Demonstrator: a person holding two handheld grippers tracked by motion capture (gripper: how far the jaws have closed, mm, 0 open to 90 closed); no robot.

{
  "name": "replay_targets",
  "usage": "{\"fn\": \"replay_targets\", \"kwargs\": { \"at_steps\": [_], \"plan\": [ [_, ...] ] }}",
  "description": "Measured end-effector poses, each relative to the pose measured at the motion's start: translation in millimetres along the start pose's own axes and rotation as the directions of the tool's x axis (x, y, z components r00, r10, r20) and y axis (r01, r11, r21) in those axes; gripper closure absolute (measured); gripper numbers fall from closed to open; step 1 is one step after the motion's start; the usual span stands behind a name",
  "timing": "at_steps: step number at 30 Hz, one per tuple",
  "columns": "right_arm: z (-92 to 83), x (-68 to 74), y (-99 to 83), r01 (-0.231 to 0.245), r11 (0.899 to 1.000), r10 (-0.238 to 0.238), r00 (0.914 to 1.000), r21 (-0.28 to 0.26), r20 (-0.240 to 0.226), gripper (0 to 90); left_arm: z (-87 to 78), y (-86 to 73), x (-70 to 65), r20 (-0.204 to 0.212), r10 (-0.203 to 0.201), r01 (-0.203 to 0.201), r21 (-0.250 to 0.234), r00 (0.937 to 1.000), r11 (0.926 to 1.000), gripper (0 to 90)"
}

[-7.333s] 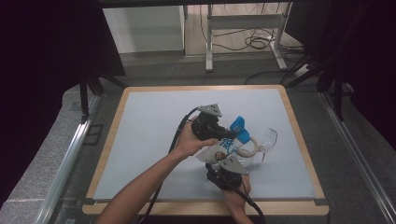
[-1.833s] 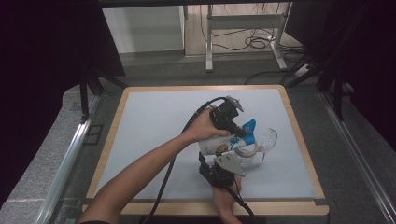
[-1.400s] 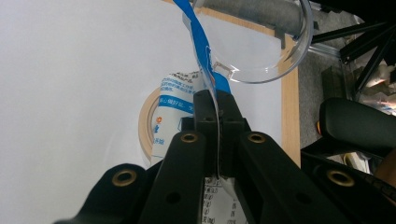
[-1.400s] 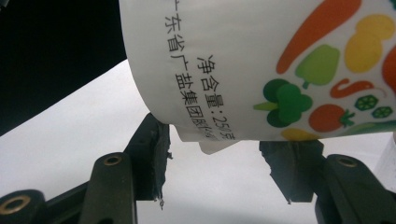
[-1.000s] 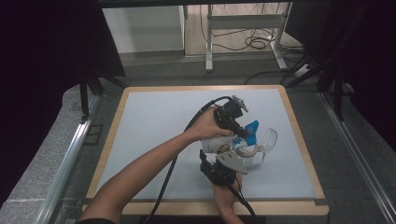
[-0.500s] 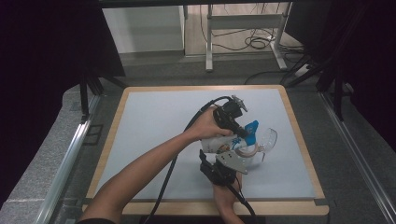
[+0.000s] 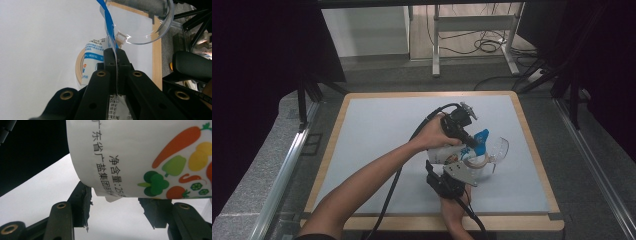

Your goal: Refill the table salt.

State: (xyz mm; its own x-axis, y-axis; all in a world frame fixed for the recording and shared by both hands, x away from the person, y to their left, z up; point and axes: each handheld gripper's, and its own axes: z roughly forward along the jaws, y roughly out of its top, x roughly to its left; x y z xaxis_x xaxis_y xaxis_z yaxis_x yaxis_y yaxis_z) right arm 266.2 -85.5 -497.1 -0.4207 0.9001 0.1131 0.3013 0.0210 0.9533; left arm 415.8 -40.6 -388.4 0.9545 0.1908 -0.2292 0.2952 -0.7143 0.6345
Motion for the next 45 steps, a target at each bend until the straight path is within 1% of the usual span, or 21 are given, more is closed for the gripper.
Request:
{"fn": "replay_targets", "kwargs": {
  "at_steps": [10,25,30,45],
  "plan": [
    [0.0,0.3,0.2,-0.004,1.000,0.004,1.0000,-0.004,-0.002,45.4,0.7,0.4,0.0,-0.002,0.001,0.000,0.010,1.0000,0.9999,90.0],
    [-1.2,-0.5,0.9,-0.001,1.000,0.001,1.0000,-0.009,0.002,45.8,0.9,2.1,-1.6,-0.001,0.004,-0.004,0.009,1.0000,0.9999,90.0],
    [-1.8,-0.2,1.2,-0.004,1.000,0.004,1.0000,-0.012,0.001,45.7,0.5,3.1,-2.7,-0.005,0.008,-0.008,0.016,1.0000,0.9998,90.0],
    [-1.6,0.5,1.0,-0.001,1.000,0.001,1.0000,-0.010,0.000,45.8,-0.7,3.5,-3.8,-0.006,0.012,-0.012,0.011,0.9999,0.9999,90.0]
  ]
}}
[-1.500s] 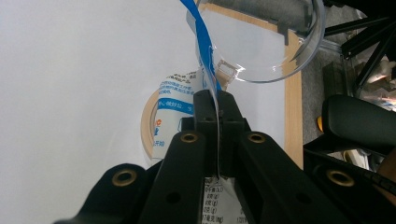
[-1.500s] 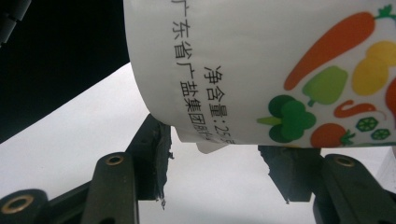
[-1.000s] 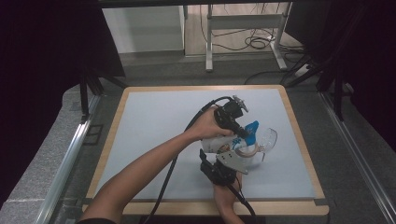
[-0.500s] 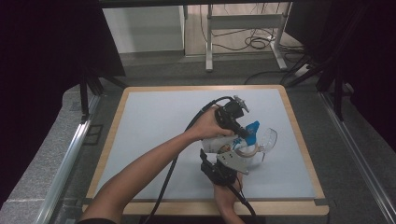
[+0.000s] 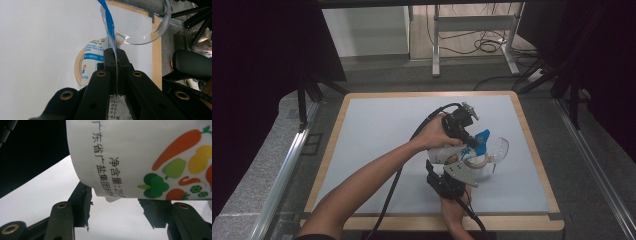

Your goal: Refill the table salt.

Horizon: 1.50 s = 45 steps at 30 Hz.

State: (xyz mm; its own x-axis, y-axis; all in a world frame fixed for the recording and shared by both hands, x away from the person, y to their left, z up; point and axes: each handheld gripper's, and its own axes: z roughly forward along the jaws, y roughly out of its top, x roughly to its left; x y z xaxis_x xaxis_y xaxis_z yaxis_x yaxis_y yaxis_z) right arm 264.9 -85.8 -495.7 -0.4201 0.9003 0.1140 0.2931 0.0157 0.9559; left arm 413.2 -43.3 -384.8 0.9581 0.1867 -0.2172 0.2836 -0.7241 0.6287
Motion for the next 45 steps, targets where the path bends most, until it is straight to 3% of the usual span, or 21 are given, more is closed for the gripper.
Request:
{"fn": "replay_targets", "kwargs": {
  "at_steps": [15,32,45],
  "plan": [
    [0.7,-0.6,-1.0,0.015,1.000,-0.015,0.9999,-0.001,0.008,45.8,0.0,1.6,-1.5,0.002,0.003,-0.003,-0.003,1.0000,1.0000,90.0],
    [-1.7,-2.6,3.0,-0.016,1.000,0.016,0.9999,-0.012,-0.002,46.2,-0.4,4.2,-1.5,0.010,0.006,-0.006,0.000,0.9999,1.0000,90.0],
    [-1.0,-3.0,4.0,-0.013,1.000,0.013,0.9999,-0.012,0.001,46.5,0.5,4.0,-1.0,0.008,0.003,-0.003,0.001,1.0000,1.0000,90.0]
  ]
}}
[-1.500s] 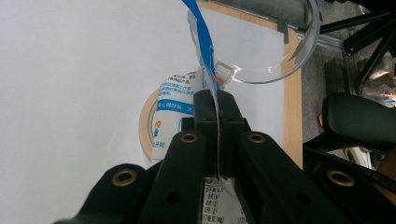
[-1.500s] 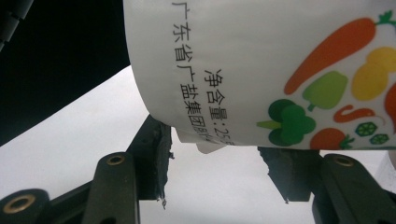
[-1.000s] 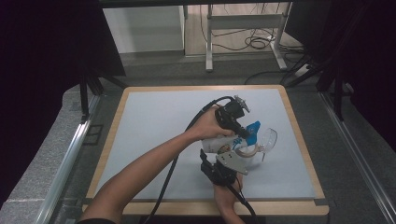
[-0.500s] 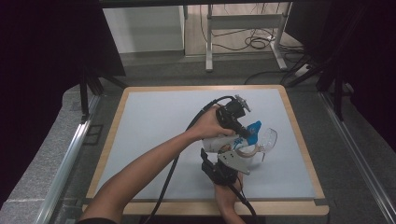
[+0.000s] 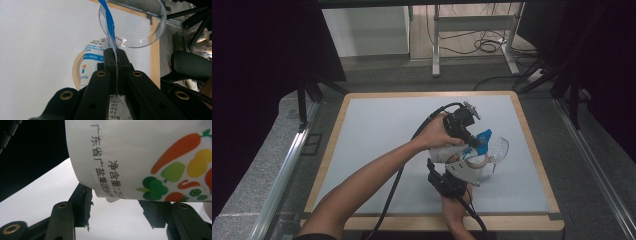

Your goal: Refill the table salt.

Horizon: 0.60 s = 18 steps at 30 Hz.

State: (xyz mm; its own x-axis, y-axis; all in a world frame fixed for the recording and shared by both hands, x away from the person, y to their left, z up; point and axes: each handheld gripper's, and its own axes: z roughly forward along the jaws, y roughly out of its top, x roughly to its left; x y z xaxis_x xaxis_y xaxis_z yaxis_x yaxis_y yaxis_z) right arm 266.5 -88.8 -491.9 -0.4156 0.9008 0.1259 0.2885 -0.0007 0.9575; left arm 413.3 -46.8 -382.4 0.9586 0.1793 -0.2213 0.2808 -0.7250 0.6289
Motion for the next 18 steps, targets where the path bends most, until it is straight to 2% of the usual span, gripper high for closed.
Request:
{"fn": "replay_targets", "kwargs": {
  "at_steps": [9,18],
  "plan": [
    [1.8,1.2,-2.0,0.005,1.000,-0.005,1.0000,0.002,0.000,46.5,-0.6,-2.2,0.4,-0.001,-0.001,0.001,-0.003,1.0000,1.0000,90.0],
    [4.3,2.8,-4.2,0.031,0.999,-0.031,0.9995,0.007,0.006,46.6,-4.5,-3.7,-2.1,-0.007,0.006,-0.006,-0.011,1.0000,0.9999,90.0]
  ]
}}
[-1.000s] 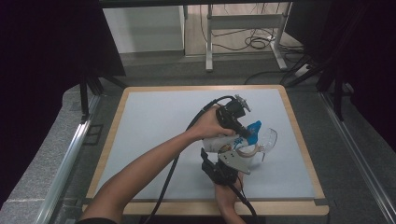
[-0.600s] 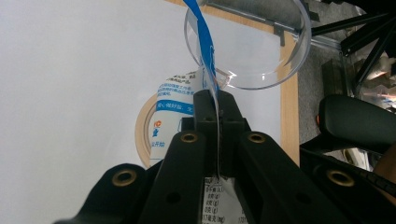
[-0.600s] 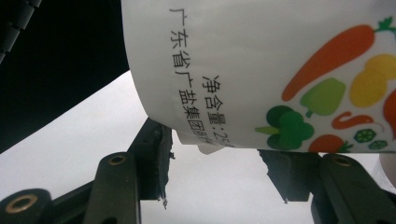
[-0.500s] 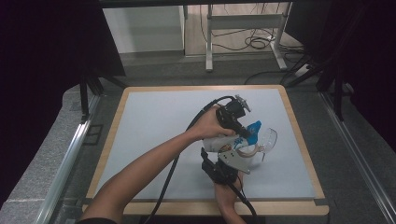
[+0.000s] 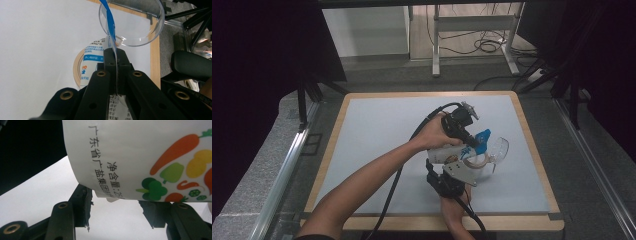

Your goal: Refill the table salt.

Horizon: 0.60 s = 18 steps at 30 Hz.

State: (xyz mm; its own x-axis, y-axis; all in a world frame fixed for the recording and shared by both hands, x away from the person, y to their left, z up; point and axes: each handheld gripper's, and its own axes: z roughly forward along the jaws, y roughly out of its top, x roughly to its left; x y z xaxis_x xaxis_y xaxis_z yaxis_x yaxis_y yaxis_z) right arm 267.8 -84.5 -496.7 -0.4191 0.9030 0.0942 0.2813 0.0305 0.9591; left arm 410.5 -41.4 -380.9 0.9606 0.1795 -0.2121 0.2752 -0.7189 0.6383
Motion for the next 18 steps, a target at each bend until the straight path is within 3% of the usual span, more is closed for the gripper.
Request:
{"fn": "replay_targets", "kwargs": {
  "at_steps": [9,18],
  "plan": [
    [1.2,-0.9,-3.8,0.010,1.000,-0.010,0.9999,0.009,0.005,46.5,2.7,-0.4,-0.8,0.000,0.000,0.000,0.004,1.0000,1.0000,90.0],
    [-2.2,-2.4,-0.1,-0.013,1.000,0.013,0.9999,-0.010,0.002,46.7,5.6,1.9,-0.6,0.011,-0.002,0.002,0.007,0.9999,1.0000,90.0]
  ]
}}
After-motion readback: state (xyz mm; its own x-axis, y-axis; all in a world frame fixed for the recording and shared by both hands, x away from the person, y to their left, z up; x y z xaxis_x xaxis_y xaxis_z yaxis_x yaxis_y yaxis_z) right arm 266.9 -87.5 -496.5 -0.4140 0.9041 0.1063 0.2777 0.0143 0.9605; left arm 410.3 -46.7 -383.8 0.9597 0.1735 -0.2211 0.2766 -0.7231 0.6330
